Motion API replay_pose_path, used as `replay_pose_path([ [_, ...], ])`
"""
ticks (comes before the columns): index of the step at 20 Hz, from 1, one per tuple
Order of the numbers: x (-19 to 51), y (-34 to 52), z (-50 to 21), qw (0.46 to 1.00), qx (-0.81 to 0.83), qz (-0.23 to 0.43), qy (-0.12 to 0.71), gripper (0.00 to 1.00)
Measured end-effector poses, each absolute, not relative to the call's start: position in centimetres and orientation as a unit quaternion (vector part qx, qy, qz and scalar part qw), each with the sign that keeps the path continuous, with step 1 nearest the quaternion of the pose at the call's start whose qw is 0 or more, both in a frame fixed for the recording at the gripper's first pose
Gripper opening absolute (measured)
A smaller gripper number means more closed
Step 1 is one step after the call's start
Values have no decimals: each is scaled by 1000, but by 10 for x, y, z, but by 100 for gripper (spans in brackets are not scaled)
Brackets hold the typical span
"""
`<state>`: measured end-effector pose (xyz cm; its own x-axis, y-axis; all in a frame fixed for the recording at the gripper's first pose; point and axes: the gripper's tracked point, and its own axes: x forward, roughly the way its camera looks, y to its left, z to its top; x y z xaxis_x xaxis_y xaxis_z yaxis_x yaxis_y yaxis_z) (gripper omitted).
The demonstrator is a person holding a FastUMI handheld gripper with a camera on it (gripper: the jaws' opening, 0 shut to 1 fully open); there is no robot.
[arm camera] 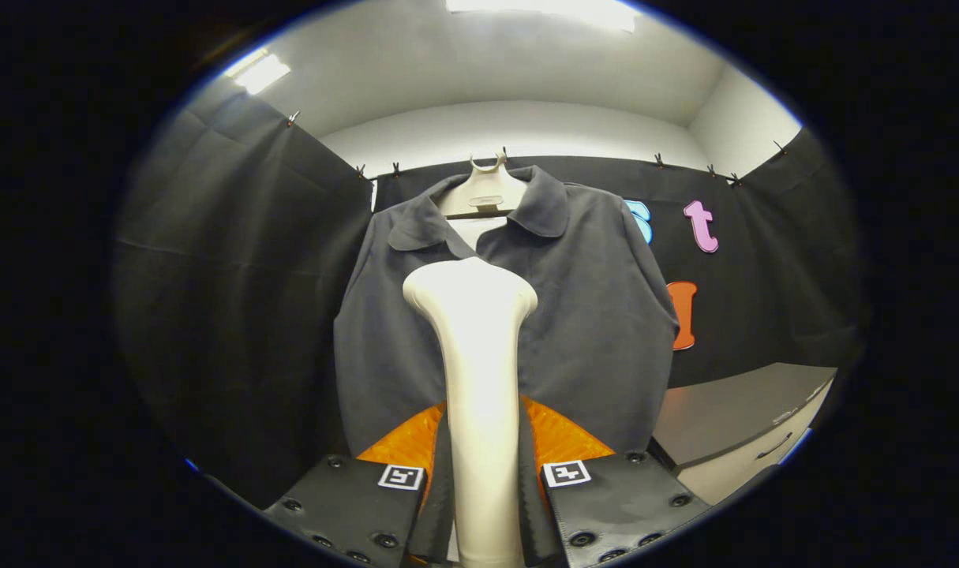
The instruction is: Iron the clothes twice with a garment steamer, once on the left side and once on the right side.
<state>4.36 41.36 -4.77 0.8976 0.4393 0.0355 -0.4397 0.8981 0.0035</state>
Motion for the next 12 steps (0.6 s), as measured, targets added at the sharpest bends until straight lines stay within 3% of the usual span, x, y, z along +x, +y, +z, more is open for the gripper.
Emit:
replay_pose_path([
  [12, 76, 492, -66, 963, -20, 269, -8, 41],
])
